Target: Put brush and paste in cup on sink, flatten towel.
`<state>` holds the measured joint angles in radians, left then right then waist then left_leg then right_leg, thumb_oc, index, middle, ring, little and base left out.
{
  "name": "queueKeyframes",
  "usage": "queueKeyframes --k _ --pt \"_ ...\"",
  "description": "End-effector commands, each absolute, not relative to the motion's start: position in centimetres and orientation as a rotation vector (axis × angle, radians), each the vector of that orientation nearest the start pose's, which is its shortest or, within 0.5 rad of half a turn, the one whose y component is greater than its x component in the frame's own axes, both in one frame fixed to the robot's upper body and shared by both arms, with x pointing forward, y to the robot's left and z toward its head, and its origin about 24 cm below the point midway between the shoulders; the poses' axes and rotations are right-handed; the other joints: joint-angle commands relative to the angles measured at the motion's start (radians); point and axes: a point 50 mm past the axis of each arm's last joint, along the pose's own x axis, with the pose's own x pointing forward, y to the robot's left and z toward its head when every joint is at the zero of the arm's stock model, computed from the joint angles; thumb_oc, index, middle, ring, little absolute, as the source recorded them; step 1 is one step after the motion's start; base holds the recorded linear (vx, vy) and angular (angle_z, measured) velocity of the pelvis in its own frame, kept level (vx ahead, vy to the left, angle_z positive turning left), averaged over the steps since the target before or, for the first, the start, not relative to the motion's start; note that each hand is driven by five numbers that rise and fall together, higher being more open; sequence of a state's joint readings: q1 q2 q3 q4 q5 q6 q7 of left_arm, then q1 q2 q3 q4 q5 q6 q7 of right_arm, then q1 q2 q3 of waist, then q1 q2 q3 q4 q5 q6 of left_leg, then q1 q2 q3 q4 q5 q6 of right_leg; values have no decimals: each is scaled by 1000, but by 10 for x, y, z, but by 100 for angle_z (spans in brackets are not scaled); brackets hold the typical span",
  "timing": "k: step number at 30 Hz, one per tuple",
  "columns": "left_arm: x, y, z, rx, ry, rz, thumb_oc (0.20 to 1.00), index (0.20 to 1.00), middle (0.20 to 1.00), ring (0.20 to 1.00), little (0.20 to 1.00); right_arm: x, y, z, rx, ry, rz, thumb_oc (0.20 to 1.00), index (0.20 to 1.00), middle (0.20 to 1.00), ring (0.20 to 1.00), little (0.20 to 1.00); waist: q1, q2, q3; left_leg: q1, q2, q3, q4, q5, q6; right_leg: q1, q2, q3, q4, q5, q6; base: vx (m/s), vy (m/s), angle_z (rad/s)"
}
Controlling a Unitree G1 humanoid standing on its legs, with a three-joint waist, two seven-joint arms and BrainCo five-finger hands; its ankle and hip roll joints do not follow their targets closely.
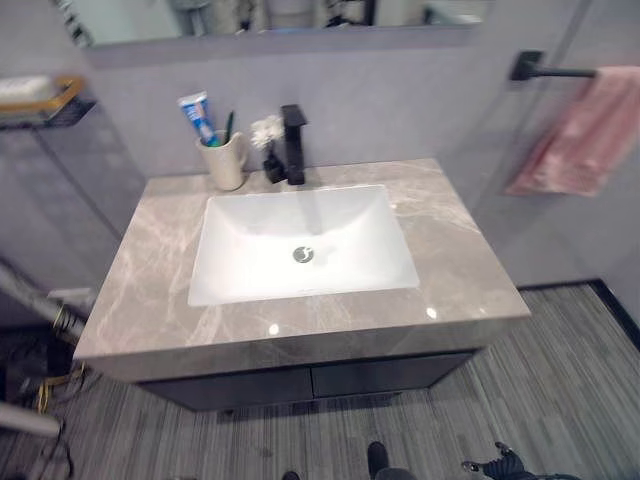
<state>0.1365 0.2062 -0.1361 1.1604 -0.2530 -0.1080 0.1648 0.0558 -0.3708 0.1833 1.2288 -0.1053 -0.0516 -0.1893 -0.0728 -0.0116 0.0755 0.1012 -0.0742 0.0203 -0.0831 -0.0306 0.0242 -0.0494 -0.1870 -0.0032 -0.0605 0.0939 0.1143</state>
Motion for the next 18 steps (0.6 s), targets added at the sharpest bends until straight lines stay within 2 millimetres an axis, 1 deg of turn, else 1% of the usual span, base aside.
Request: queueKeyframes --k 1,2,3,4,5,6,7,8,9,11,12,13,14,15,16,17,18 --pt "82 243 -156 269 1109 237 1000 1000 1000 1000 1000 88 -292 -142 -698 1172 -111 1000 1000 1000 1000 1000 2 -4 15 -15 8 -45 51 -32 3 -41 69 15 49 78 11 -169 133 -44" --pt "89 230 -160 457 1134 41 1000 1000 1000 1000 1000 88 -274 -149 -651 1176 -90 1000 1000 1000 1000 1000 -12 -25 24 -6 4 1 8 -18 8 -77 72 59 42 136 39 -128 89 -58" --pt "89 230 -160 457 1134 41 1000 1000 1000 1000 1000 88 -274 -149 -651 1176 -90 1000 1000 1000 1000 1000 -12 -25 24 -6 4 2 8 -18 8 -77 72 60 42 136 39 -165 104 -92" --pt "94 226 -160 548 1116 -45 1000 1000 1000 1000 1000 86 -268 -151 -630 1179 -80 1000 1000 1000 1000 1000 -17 -33 28 -4 6 25 -2 -17 8 -87 72 69 35 155 50 -78 7 -84" --pt "98 224 -159 612 1102 -87 1000 1000 1000 1000 1000 85 -263 -153 -615 1185 -71 1000 1000 1000 1000 1000 -17 -40 33 -5 8 40 -4 -16 9 -99 70 65 34 170 60 -124 -6 -80" --pt "102 223 -159 661 1086 -126 1000 1000 1000 1000 1000 86 -258 -155 -603 1181 -62 1000 1000 1000 1000 1000 -15 -43 39 -8 17 58 -4 -15 8 -109 68 52 37 169 66 -166 -13 -94" --pt "108 215 -158 769 1044 -240 1000 1000 1000 1000 1000 85 -254 -156 -581 1185 -74 1000 1000 1000 1000 1000 -3 -33 54 -4 44 106 -4 -18 4 -111 48 -63 58 134 67 -184 -2 -127" --pt "113 210 -157 831 1004 -298 1000 1000 1000 1000 1000 78 -254 -158 -554 1207 -101 1000 1000 1000 1000 1000 -1 -30 54 -8 55 134 -4 -16 2 -95 30 -110 75 107 59 -164 9 -138" --pt "116 209 -156 853 987 -317 1000 1000 1000 1000 1000 75 -254 -158 -548 1217 -111 1000 1000 1000 1000 1000 -1 -25 55 -3 61 145 -4 -19 2 -84 24 -118 93 95 56 -93 0 -98" --pt "118 210 -155 881 976 -319 1000 1000 1000 1000 1000 74 -254 -159 -544 1218 -119 1000 1000 1000 1000 1000 -1 -25 52 -4 64 160 -4 -17 3 -78 15 -126 103 89 53 -65 -16 -58" --pt "126 211 -152 926 936 -319 1000 1000 1000 1000 1000 72 -255 -159 -534 1227 -139 1000 1000 1000 1000 1000 4 -20 53 -2 73 182 -1 -19 4 -58 -3 -166 124 70 51 -104 -20 -82" --pt "123 213 -153 951 950 -321 1000 1000 1000 1000 1000 71 -254 -159 -529 1230 -148 1000 1000 1000 1000 1000 12 -19 48 1 77 231 6 -21 5 -24 -24 -230 145 49 51 -104 -19 -97" --pt "120 216 -154 944 967 -301 1000 1000 1000 1000 1000 69 -255 -159 -528 1237 -155 1000 1000 1000 1000 1000 15 -19 44 0 79 258 6 -20 5 -12 -31 -266 154 44 52 -51 -1 -136" --pt "115 219 -155 931 990 -281 1000 1000 1000 1000 1000 65 -257 -160 -531 1252 -162 1000 1000 1000 1000 1000 25 -11 37 9 90 287 1 -34 1 9 -40 -330 183 14 63 -44 -26 -127" --pt "110 220 -157 917 1016 -271 1000 1000 1000 1000 1000 64 -256 -160 -532 1255 -160 1000 1000 1000 1000 1000 31 -11 34 7 96 316 0 -31 -2 21 -46 -375 192 7 65 -59 -51 -126" --pt "102 223 -159 892 1062 -251 1000 1000 1000 1000 1000 65 -255 -160 -528 1255 -162 1000 1000 1000 1000 1000 40 -13 27 1 103 359 -2 -21 -5 39 -52 -439 196 8 69 -97 -101 -92" --pt "98 225 -160 881 1084 -241 1000 1000 1000 1000 1000 66 -254 -161 -531 1254 -153 1000 1000 1000 1000 1000 43 -18 20 0 106 382 -4 -20 -9 51 -44 -451 178 9 74 -48 -117 -148"
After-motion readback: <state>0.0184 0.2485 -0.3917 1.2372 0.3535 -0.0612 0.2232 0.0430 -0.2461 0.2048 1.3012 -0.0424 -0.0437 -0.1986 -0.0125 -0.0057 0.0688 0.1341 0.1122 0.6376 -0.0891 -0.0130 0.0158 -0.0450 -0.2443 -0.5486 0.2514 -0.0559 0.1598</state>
